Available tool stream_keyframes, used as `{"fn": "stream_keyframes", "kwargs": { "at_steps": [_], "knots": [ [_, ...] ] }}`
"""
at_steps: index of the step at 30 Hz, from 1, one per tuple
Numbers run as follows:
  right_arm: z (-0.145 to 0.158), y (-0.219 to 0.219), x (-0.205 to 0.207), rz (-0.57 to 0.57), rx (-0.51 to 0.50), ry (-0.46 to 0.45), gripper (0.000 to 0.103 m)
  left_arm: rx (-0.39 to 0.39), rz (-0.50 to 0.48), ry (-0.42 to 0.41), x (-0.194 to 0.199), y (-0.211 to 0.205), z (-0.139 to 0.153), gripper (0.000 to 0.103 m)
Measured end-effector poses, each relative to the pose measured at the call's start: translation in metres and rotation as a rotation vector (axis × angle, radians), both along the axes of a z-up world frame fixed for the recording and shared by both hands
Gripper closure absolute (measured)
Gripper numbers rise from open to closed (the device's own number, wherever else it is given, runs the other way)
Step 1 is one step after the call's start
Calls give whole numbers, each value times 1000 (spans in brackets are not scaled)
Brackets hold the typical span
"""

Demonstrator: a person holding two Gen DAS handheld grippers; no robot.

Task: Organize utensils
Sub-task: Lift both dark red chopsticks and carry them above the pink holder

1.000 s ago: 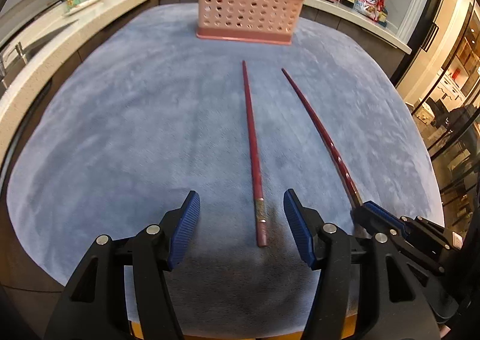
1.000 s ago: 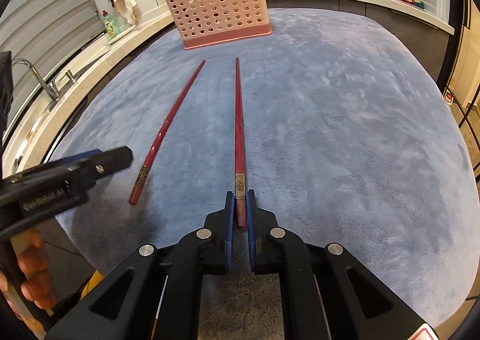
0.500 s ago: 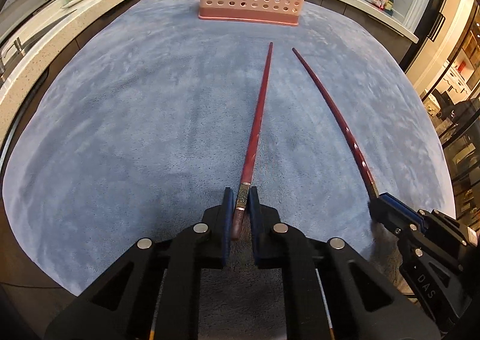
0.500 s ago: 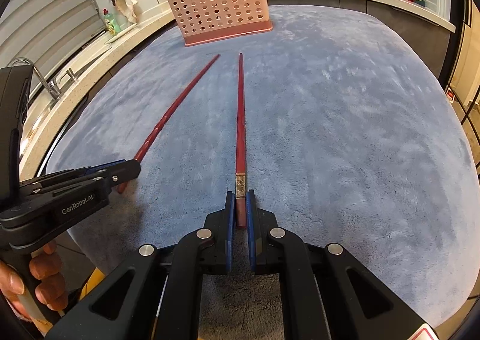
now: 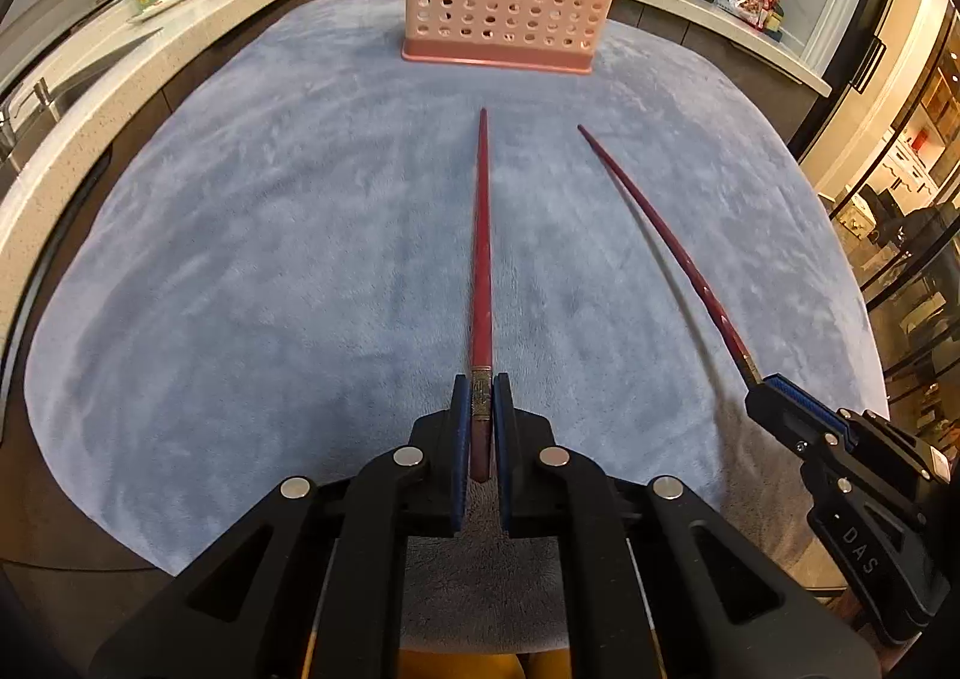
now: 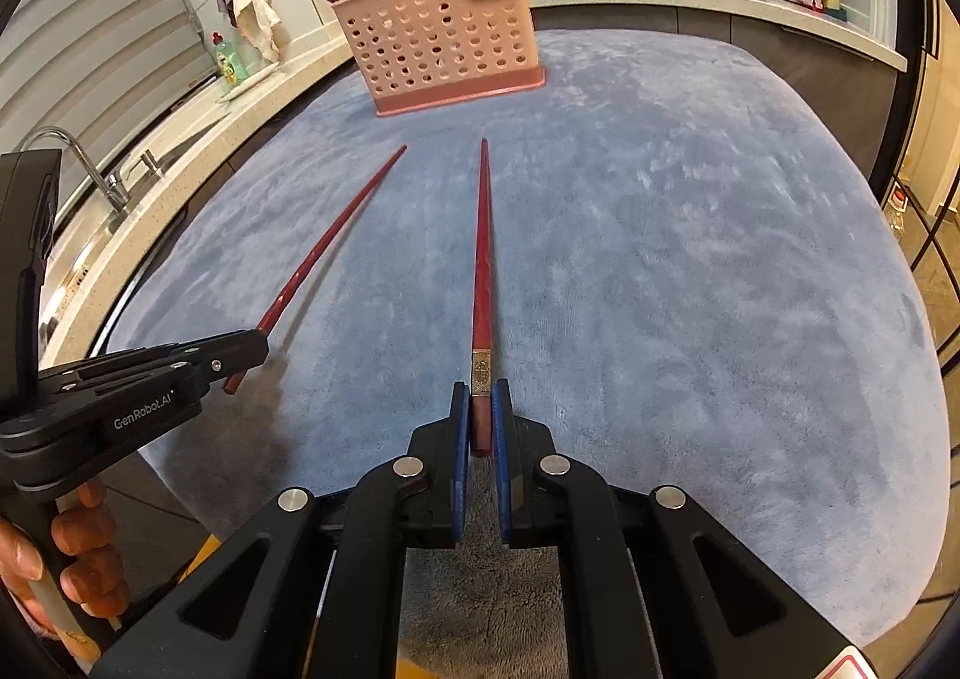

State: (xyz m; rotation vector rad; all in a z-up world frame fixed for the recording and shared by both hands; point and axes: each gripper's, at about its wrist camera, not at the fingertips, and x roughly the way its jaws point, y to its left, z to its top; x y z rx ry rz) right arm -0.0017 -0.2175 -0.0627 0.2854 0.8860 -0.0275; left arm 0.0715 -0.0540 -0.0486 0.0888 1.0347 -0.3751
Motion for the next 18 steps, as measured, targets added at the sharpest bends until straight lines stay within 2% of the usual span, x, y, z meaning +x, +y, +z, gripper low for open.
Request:
{"fn": "stream_keyframes", "kwargs": {
  "at_steps": [8, 18],
  "knots": [
    [45, -12, 6, -8, -1, -98, 96, -29, 22, -83, 7, 4, 47, 96],
    [107, -27, 36, -2, 9, -244, 96, -83, 35, -202, 34, 6, 105, 96]
  ]
}}
